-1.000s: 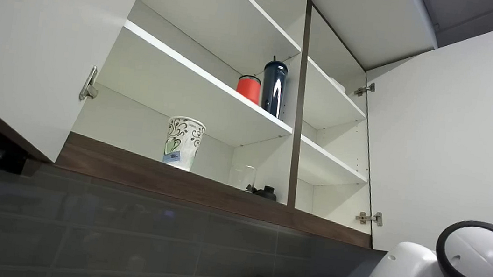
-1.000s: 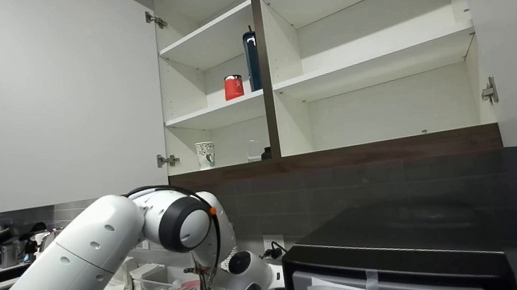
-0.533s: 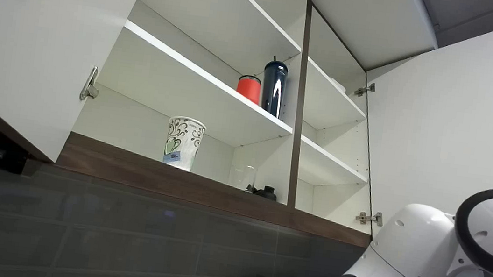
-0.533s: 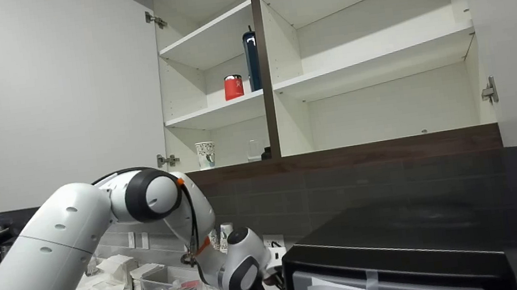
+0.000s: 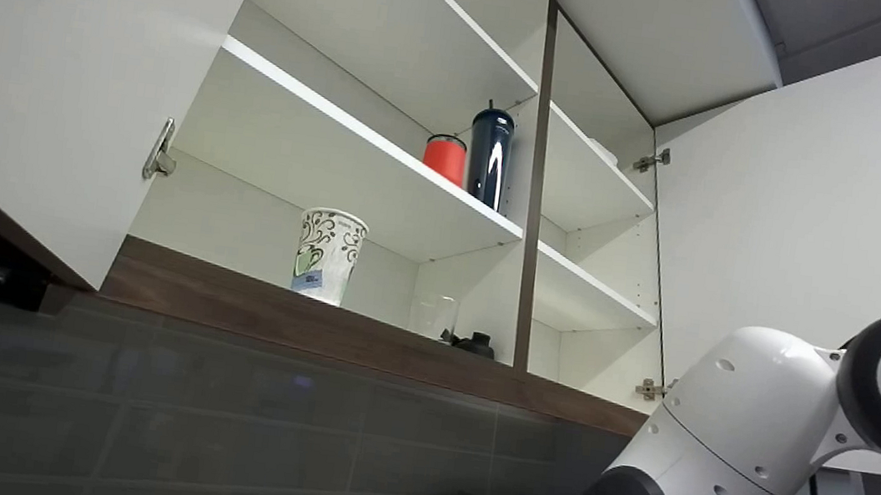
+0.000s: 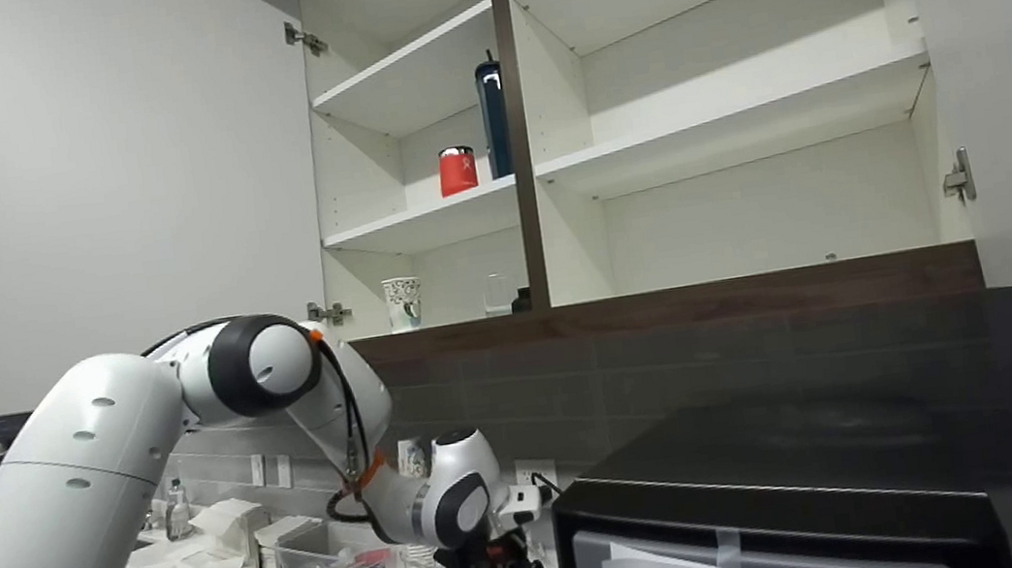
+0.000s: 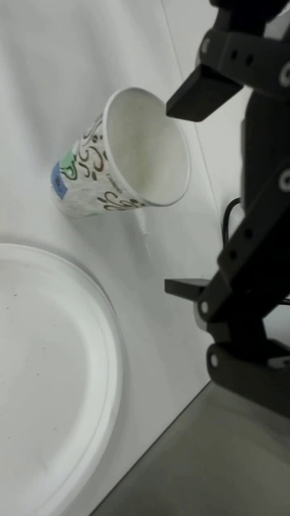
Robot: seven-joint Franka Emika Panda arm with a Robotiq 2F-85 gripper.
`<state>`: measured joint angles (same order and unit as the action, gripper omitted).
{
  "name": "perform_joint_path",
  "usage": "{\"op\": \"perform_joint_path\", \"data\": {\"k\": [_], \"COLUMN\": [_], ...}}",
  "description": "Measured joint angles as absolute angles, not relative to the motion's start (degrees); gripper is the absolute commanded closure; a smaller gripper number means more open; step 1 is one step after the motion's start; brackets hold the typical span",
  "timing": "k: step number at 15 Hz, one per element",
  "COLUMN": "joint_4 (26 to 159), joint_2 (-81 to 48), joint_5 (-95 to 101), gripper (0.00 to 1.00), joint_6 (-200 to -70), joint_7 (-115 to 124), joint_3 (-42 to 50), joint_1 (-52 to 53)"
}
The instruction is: Put the cup inside the cupboard
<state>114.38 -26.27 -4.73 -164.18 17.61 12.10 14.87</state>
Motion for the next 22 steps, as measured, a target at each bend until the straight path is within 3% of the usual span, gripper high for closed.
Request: {"op": "perform_joint_path", "data": {"k": [12, 13, 22], "joint_4": [108.87, 108.18, 103.74], "joint_2": [-30.84, -31.57, -36.07], "joint_5": [-1.64, -1.56, -0.95], "gripper": [0.00, 0.21, 0.89], "joint_6": [-158.33, -158.32, -158.23], "joint_7": [25.00, 25.28, 25.73], "joint_3": [10.34, 10.38, 10.94], "joint_1": [14.80, 14.80, 14.66]}}
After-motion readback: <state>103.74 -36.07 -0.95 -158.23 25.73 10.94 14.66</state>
